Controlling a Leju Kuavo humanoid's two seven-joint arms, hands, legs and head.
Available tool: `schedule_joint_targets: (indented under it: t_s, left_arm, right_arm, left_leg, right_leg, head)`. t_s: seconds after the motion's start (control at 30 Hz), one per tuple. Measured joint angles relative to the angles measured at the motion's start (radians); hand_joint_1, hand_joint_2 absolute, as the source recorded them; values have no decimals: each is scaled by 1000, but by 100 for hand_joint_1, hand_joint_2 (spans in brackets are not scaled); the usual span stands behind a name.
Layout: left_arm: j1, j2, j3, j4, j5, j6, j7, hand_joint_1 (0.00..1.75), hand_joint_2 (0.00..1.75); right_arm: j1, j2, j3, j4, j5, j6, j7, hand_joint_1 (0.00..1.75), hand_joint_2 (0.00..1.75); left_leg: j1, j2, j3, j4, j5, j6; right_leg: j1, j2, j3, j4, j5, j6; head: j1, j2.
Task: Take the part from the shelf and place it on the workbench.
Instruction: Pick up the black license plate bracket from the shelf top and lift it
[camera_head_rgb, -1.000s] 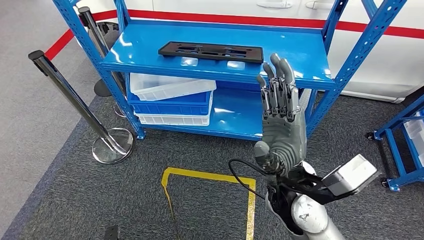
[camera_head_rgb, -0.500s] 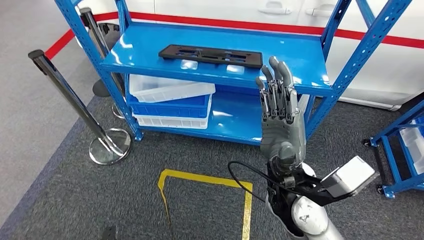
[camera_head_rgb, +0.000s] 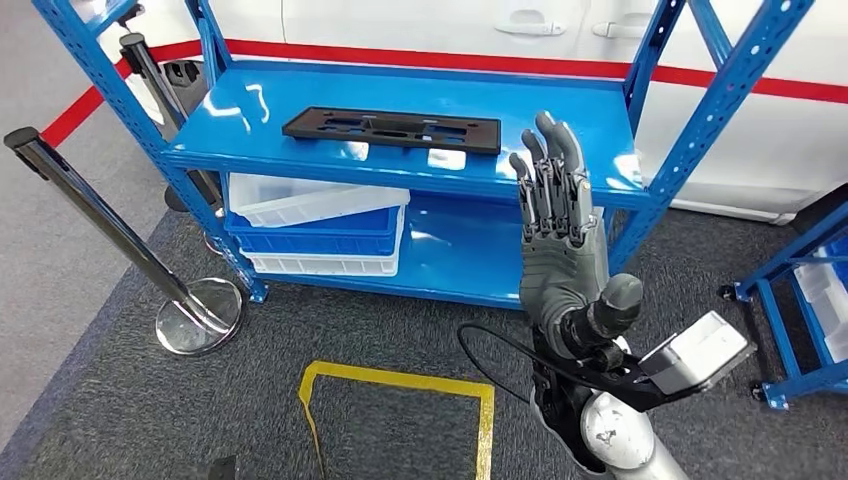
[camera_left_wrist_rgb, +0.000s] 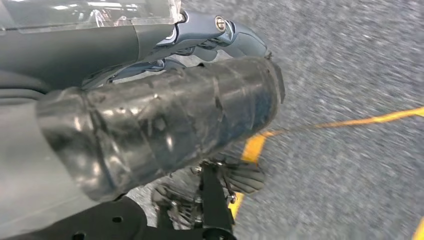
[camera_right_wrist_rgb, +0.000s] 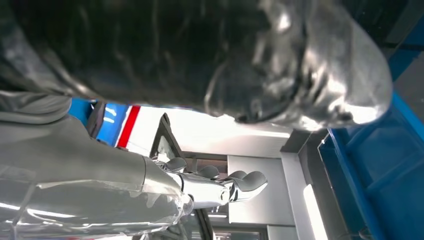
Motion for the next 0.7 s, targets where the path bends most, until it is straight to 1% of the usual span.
schedule_joint_targets:
  t_s: [0.03, 0.07, 0.1, 0.13, 0.17, 0.2, 0.23, 0.27, 0.3, 0.33, 0.37, 0.4, 0.43, 0.47, 0.5, 0.53, 0.57, 0.6, 0.63, 0.67, 0.7]
  left_arm:
    - [0, 1, 0, 1, 0, 0, 0, 0, 0]
    - [-1, 1, -1, 2, 1, 0, 0, 0, 0]
    - [-2, 1, -1, 2, 1, 0, 0, 0, 0]
    - [-2, 1, -1, 3, 1, 0, 0, 0, 0]
    - [-2, 1, -2, 3, 2, 0, 0, 0, 0]
    - [-2, 1, -2, 3, 1, 0, 0, 0, 0]
    - [-2, 1, -3, 3, 1, -1, 0, 0, 0]
    - [-2, 1, -4, 3, 2, -2, 0, 0, 0]
    - [-2, 1, -5, 4, 2, -2, 0, 0, 0]
    - [0, 1, -6, 4, 2, -3, 0, 0, 0]
    - [2, 0, -7, 4, 2, -3, 0, 0, 0]
    - [4, -1, -8, 4, 2, -3, 1, 0, 0]
    - [6, -2, -8, 4, 2, -3, 1, 0, 0]
    - [8, -2, -9, 6, 2, -3, 2, 0, 0]
    - [9, -3, -10, 7, 1, -5, 2, 0, 0]
    - [9, -3, -12, 9, 1, -6, 1, 0, 0]
    - [7, -3, -14, 10, 1, -8, 1, 0, 0]
    - [4, -3, -15, 11, 0, -9, 0, 0, 0]
    - [0, -3, -16, 11, -1, -10, 0, 0, 0]
    - [-4, -4, -17, 11, -2, -10, -1, 0, 0]
    - [-7, -5, -18, 11, -3, -10, -1, 0, 0]
  right_arm:
    - [1, 0, 1, 0, 0, 0, 0, 0, 0]
    - [1, -1, 1, 0, 0, 0, 1, 0, 0]
    - [0, -1, 2, -1, 1, 0, 1, 0, 0]
    - [-2, -2, 2, -2, 1, 0, 1, 0, 0]
    - [-4, -2, 3, -3, 1, 1, 1, 0, 0]
    - [-7, -2, 3, -3, 1, 1, 2, 0, 0]
    - [-8, -3, 4, -2, 1, 1, 3, 0, 0]
    - [-8, -4, 4, -1, 1, 1, 5, 0, 44]
    - [-7, -4, 5, 1, 0, 1, 7, 0, 87]
    - [-6, -6, 6, 2, 1, 0, 8, 0, 131]
    - [-5, -7, 7, 3, 1, 0, 9, 0, 175]
    - [-5, -8, 8, 4, 1, -1, 10, 0, 175]
    - [-4, -9, 9, 5, 2, -2, 9, 0, 175]
    - [-1, -11, 10, 7, 3, -2, 9, 0, 175]
    - [1, -12, 11, 10, 4, -2, 8, 0, 175]
    - [4, -14, 12, 11, 7, -1, 8, 0, 175]
    - [5, -16, 14, 12, 11, 1, 8, 0, 175]
    - [3, -17, 15, 9, 17, 2, 6, 0, 175]
    - [-1, -18, 15, 6, 26, 1, 5, 0, 175]
    - [-5, -18, 16, 4, 39, -2, 3, 0, 175]
    - [-8, -18, 16, 2, 53, -8, 2, 0, 131]
  left_leg:
    - [-6, 1, 17, -25, -6, 9]
    - [-10, 2, 34, -42, -21, 13]
    - [-9, 1, 55, -67, -33, 14]
    - [-6, 0, 78, -88, -44, 13]
    - [-3, -2, 103, -107, -51, 12]
    - [1, -3, 129, -124, -59, 12]
    - [3, -4, 155, -138, -69, 12]
    - [4, -6, 180, -148, -82, 13]
    - [5, -7, 204, -155, -96, 13]
    - [5, -9, 230, -159, -112, 11]
    - [7, -11, 257, -161, -131, 8]
    - [9, -12, 284, -162, -150, 4]
    - [11, -13, 309, -161, -171, -2]
    - [11, -13, 334, -155, -194, -7]
    - [10, -16, 346, -147, -213, -13]
    - [11, -18, 353, -140, -232, -20]
    - [12, -19, 355, -132, -243, -27]
    - [14, -19, 344, -118, -241, -34]
    - [17, -17, 330, -88, -230, -40]
    - [18, -15, 302, -39, -211, -44]
    - [19, -13, 263, 24, -200, -47]
  right_leg:
    - [-1, 0, 14, -14, -4, 5]
    - [-1, 0, 27, -22, 1, 12]
    - [-2, 0, 35, -19, 11, 18]
    - [-2, -3, 32, 3, 29, 23]
    - [-2, -5, 13, 44, 51, 28]
    - [-4, -6, -21, 98, 66, 32]
    - [-6, -7, -64, 153, 66, 36]
    - [-7, -8, -108, 196, 47, 40]
    - [-8, -8, -150, 222, 11, 43]
    - [-9, -8, -184, 227, -27, 46]
    - [-10, -8, -209, 212, -55, 49]
    - [-11, -9, -227, 179, -56, 50]
    - [-11, -10, -238, 131, -12, 49]
    - [-10, -13, -251, 73, 80, 46]
    - [-8, -16, -257, 34, 162, 38]
    - [-5, -15, -264, 11, 230, 28]
    - [0, -14, -271, 8, 259, 16]
    - [2, -10, -269, 18, 245, 6]
    - [3, -7, -268, 19, 237, -2]
    - [1, -5, -260, 14, 228, -9]
    - [-2, -4, -247, 7, 221, -15]
  head:
    - [1, 0]
    - [1, 0]
    - [-1, 0]
    - [-1, 0]
    - [0, 0]
    - [1, 0]
    - [3, 0]
    - [4, 0]
    - [4, 0]
    - [4, 0]
    - [5, 0]
    - [5, 0]
    - [5, 0]
    - [6, 0]
    - [6, 0]
    - [3, 0]
    - [2, 0]
    - [-1, 0]
    - [-3, 0]
    - [-3, 0]
    - [-5, 0]
